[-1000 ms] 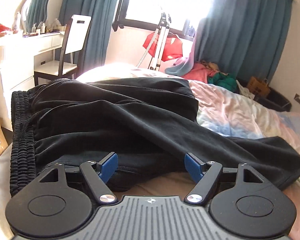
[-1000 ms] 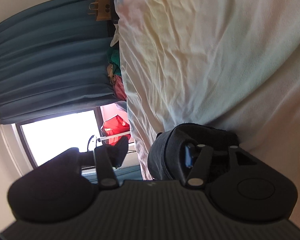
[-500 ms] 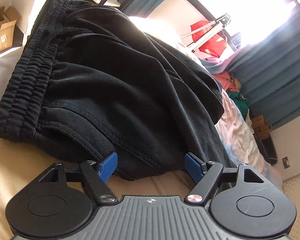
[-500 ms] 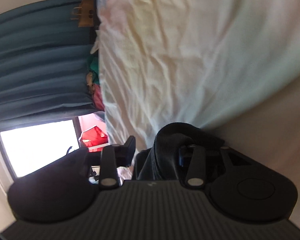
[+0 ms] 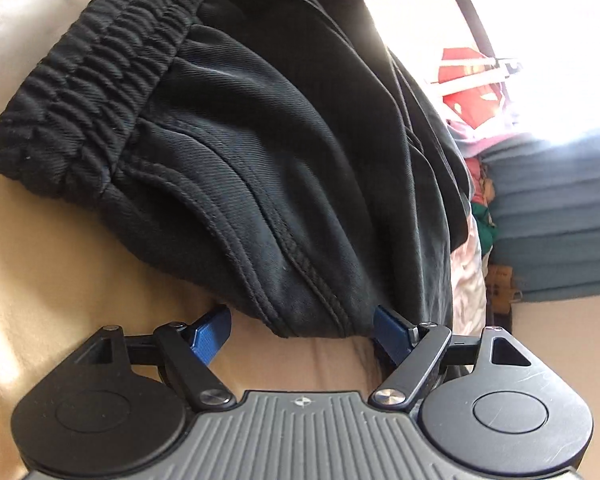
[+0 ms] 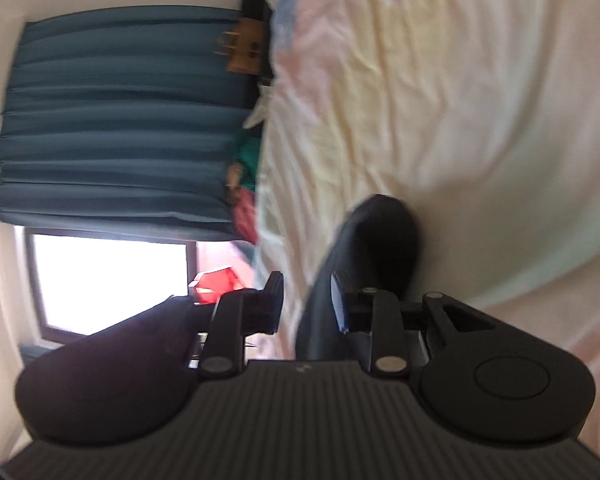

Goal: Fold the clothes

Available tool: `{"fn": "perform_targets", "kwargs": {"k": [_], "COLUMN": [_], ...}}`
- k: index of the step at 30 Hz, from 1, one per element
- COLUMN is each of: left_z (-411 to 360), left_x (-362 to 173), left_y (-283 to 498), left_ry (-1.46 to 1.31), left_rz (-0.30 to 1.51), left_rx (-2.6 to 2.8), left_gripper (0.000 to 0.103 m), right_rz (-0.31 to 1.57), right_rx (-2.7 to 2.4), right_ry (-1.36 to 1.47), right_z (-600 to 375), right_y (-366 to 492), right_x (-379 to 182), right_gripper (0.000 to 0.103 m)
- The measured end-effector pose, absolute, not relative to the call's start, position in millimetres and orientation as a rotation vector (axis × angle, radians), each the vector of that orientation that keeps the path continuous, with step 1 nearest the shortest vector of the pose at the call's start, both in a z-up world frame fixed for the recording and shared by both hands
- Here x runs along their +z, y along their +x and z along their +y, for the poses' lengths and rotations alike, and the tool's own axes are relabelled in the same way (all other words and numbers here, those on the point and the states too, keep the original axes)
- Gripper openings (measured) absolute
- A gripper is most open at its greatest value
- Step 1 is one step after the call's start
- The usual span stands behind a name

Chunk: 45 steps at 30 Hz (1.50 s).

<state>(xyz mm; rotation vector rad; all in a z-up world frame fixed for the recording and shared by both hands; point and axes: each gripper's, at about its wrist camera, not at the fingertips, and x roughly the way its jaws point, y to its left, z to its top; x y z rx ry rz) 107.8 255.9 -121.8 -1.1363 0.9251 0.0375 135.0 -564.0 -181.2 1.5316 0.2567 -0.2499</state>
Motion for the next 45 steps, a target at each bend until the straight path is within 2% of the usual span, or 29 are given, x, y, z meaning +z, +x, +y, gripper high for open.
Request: {"fn": "perform_targets", "kwargs": {"k": [2,4,7,10,13,17,18,21,22,24,25,26,28,34,40,45], "left_z": [263.5,271.2,282.7,294.2,303.6,307.8,308.3,307.3,305.9,301.9,299.6,297.4,295.2,306.5,340.7,364.3], "left_x": [-123.4,-125.0,-127.3,-129.7,-134.3,-137.3,-138.3,-138.8,-136.1,-128.8,-123.7,-118.4,-103.6,-41.7,15.9,21.6], "left_y": [101.6,95.4,86.2,76.9,68.3,60.9,58.6,51.2,48.7,43.5,40.3,37.0,31.6,23.1,8.6,-1.8], "left_ry": [-1.175,-1.214,-1.272,-1.328,-1.385,-1.39,-1.389,-1.369,-1.351,-1.305,-1.277,-1.25,-1.222,-1.211,-1.205,-1.181], "left_rz": [0.897,0.868,0.823,0.778,0.744,0.728,0.728,0.723,0.713,0.689,0.672,0.654,0.599,0.48,0.452,0.527], "left_rx": [0.056,0.074,0.101,0.129,0.153,0.186,0.194,0.209,0.211,0.212,0.21,0.208,0.21,0.228,0.224,0.242], "left_gripper": [0.079,0.079,0.079,0.074,0.067,0.05,0.04,0.024,0.022,0.016,0.015,0.013,0.011,0.009,0.009,0.009], "right_rz": [0.313,0.289,0.294,0.364,0.375,0.381,0.384,0.406,0.411,0.4,0.393,0.387,0.346,0.224,0.149,0.167], "right_rx": [-0.305,-0.325,-0.372,-0.37,-0.292,-0.218,-0.235,-0.266,-0.275,-0.297,-0.3,-0.302,-0.31,-0.311,-0.271,-0.298], "right_ry": [1.528,1.506,1.441,1.422,1.491,1.571,1.556,1.476,1.435,1.328,1.29,1.253,1.263,1.292,1.276,1.292], "right_z": [-563.8,-562.4,-559.8,-556.0,-554.1,-551.2,-549.1,-540.3,-537.2,-530.9,-529.1,-527.3,-527.9,-540.9,-542.9,-537.3], "right_y": [131.0,122.5,117.4,126.4,147.5,174.1,178.9,194.5,199.8,209.4,211.7,214.1,209.0,183.0,151.3,116.1], "right_x": [-185.9,-179.5,-168.6,-175.3,-190.5,-209.0,-210.5,-213.3,-213.4,-210.3,-207.9,-205.6,-200.9,-173.6,-141.9,-130.1], "right_gripper": [0.03,0.03,0.036,0.046,0.049,0.049,0.049,0.049,0.048,0.044,0.033,0.018,0.007,0.006,0.006,0.006]}}
